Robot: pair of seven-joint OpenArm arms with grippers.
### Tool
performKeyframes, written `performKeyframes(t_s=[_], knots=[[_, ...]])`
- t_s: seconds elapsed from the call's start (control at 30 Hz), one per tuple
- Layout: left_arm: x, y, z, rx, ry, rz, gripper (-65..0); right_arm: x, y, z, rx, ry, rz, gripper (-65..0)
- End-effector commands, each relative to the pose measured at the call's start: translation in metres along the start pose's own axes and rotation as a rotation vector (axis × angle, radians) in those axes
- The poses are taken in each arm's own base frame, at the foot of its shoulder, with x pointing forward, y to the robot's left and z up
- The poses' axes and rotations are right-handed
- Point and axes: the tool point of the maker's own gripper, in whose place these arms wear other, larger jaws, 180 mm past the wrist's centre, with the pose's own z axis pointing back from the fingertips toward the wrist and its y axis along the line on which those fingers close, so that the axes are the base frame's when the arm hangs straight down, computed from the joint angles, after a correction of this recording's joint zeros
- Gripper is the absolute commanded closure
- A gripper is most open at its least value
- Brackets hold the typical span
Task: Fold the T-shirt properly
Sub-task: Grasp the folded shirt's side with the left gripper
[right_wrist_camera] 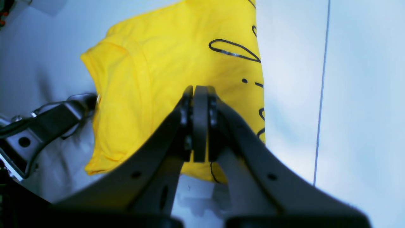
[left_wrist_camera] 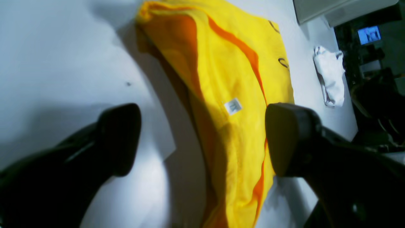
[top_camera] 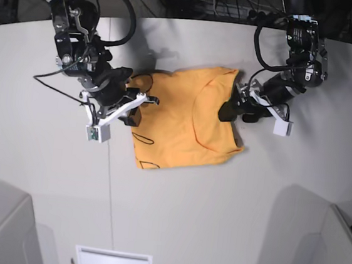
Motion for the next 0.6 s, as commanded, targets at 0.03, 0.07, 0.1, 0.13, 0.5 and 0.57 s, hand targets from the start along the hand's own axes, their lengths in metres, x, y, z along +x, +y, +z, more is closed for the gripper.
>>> performKeyframes(t_s=[0.03, 0.07, 0.1, 0.13, 0.5, 0.57], knots=[[0.009, -0.01, -0.01, -0.037, -0.019, 0.003, -53.6, 0.018, 0.0, 0.005, 0.005, -0.067, 0.01, 0.0], [0.007, -0.008, -0.014, -0.025, -0.005, 0.028, -52.3, 0.019, -0.001, 0.005, 0.002, -0.077, 0.009, 0.0], [0.002, -0.006, -0.019, -0.014, 0.012, 0.053, -51.2, 0.018, -0.001, 0.005, 0.001, -0.085, 0.006, 0.0], [-0.001, -0.005, -0.023, -0.008, 0.024, 0.072, -50.5, 0.018, -0.003, 0.006, -0.003, -0.094, 0.004, 0.0], [-0.011, -0.009, -0.042, 0.034, 0.156, 0.043, -7.9, 0.029, -0.068, 0.026, -0.163, -0.162, -0.099, 0.0], [-0.009, -0.008, -0.044, 0.051, 0.203, -0.01, 0.0, 0.028, -0.078, 0.03, -0.188, -0.166, -0.113, 0.0]])
